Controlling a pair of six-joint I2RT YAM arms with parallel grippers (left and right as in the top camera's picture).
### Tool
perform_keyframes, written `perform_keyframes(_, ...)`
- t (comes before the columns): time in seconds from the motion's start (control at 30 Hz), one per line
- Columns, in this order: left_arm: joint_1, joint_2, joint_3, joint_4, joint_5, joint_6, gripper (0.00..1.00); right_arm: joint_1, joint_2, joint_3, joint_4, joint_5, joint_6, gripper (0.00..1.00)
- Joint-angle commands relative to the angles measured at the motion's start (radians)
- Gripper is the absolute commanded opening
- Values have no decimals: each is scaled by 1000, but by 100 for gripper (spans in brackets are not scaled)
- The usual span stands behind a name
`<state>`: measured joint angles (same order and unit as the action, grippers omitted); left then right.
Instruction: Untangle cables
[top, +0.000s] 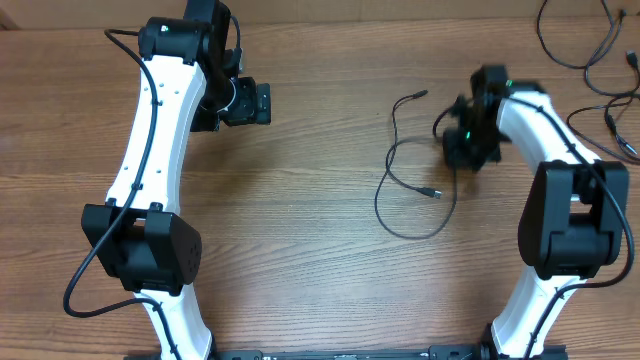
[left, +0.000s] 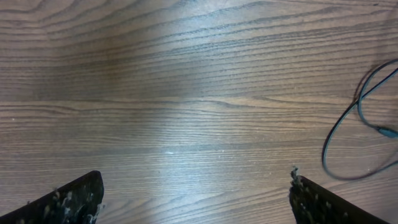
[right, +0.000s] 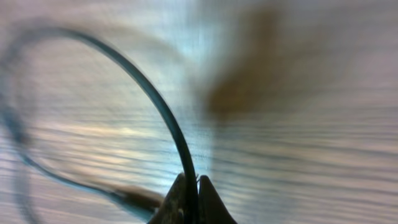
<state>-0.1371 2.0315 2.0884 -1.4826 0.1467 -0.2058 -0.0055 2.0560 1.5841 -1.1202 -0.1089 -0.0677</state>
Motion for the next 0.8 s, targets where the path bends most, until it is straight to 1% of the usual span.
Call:
perform_keyframes(0.0,-2,7,20,-3,11,12,95,4,-85,218,-39,78,94,4)
perform_keyframes(0.13,-2,7,20,-7,11,11,93,4,-130,463,-111,182,102,4)
perform_keyframes(0.23,-2,7,20,-6,11,11,93,-10,-161,626,-132,278,103,4)
perform_keyframes(0.33,-2,7,20,-4,11,11,94,-42,-195,750,-132,353,103,4)
perform_keyframes(0.4,-2,7,20,-1,12,11,94,-69,-220,821,-131,434,140,4)
perform_keyframes(0.5,-4,7,20,3,13,5,94,-135,-274,910,-113,615,275,4)
perform_keyframes(0.53,-5,7,20,2,13,2,94,-163,-289,924,-95,650,290,4)
perform_keyframes(0.67,-13,7,20,3,17,-1,94,-316,-349,932,-35,692,298,4)
perform_keyframes(0.77,-25,7,20,51,100,-1,94,-447,-368,930,-63,670,381,4)
